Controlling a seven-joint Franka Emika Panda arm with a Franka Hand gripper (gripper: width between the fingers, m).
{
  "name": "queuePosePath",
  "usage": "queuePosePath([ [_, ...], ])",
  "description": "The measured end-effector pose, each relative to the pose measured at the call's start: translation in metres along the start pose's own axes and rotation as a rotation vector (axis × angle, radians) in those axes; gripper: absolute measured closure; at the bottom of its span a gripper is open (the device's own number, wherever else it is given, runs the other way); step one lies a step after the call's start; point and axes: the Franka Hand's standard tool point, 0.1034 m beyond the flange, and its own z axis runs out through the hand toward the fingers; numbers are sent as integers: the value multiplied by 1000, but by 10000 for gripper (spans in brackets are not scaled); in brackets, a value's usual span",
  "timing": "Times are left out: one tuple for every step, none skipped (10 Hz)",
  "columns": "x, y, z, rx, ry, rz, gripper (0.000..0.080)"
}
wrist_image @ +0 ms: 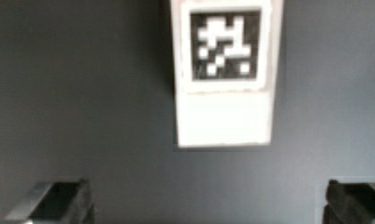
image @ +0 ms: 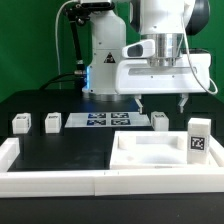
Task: Assemble square table
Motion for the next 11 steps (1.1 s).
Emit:
queuePosePath([
  [0,0,0,0,-4,1,150],
  [-1,-1,1,1,-35,3,150],
  [0,0,1,1,-30,3,150],
  [-4,2,3,3,-80,-12,150],
  [-8,5,4,11,-196,-3,150],
  [-5,6,2,17,-298,7,150],
  [-4,6,3,18,-351,14,150],
  [-9,6,3,21,-436,21,150],
  [-9,5,4,23,-499,25,150],
  [-10,2,4,22,-545,26,150],
  [-14,0,2,23,-632,25,150],
])
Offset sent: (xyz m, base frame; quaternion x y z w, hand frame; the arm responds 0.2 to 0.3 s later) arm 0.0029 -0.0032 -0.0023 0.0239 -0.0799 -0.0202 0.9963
